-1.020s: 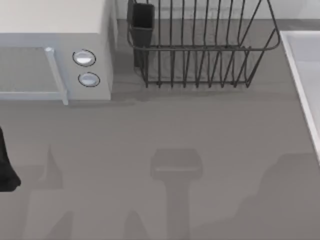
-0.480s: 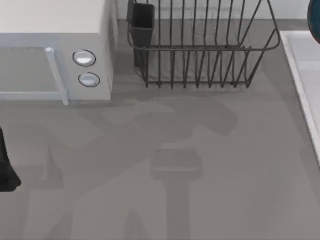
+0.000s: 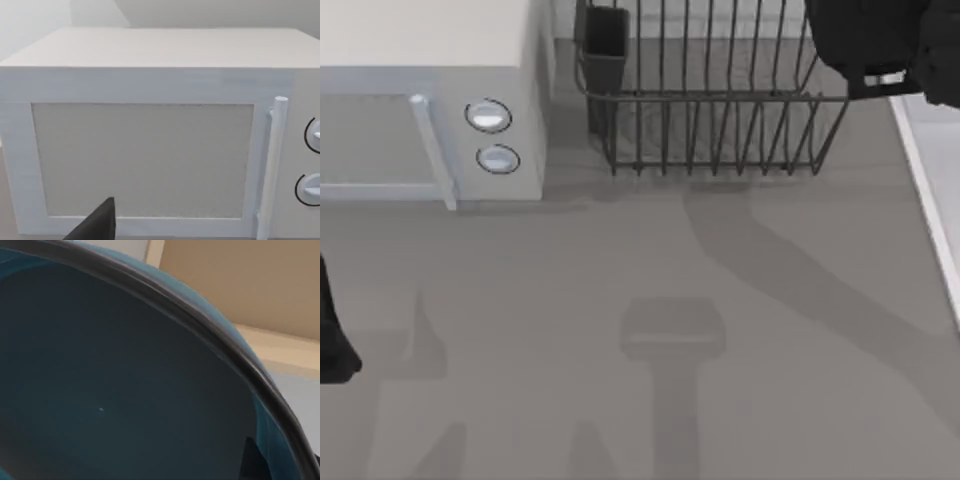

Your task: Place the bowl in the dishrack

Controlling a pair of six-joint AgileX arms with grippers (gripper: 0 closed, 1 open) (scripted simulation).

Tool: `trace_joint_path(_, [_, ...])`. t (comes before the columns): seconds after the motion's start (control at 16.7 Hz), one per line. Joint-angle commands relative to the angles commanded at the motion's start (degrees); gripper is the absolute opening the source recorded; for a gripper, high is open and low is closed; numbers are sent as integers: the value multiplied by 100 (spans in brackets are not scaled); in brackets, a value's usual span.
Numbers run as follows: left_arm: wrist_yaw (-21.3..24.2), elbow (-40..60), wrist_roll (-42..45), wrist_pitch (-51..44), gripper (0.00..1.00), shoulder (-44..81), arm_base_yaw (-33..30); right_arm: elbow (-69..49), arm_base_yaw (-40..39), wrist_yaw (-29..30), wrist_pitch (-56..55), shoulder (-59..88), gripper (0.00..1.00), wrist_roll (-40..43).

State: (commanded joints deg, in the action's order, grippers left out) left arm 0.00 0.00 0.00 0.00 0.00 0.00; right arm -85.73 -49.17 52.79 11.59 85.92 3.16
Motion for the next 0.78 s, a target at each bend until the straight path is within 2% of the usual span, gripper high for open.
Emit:
trace_joint_path(0.18, [0,0,0,0,100,0,0,245,-789,602,-785,-247,0,-376])
trace_joint_path(0.3, [0,0,0,0,100,0,0,328,-1008,785,-1004,-327,0,-486])
trace_joint_path(0.78, [0,0,0,0,100,0,0,330,-896,646,-1215,-99,0,-498])
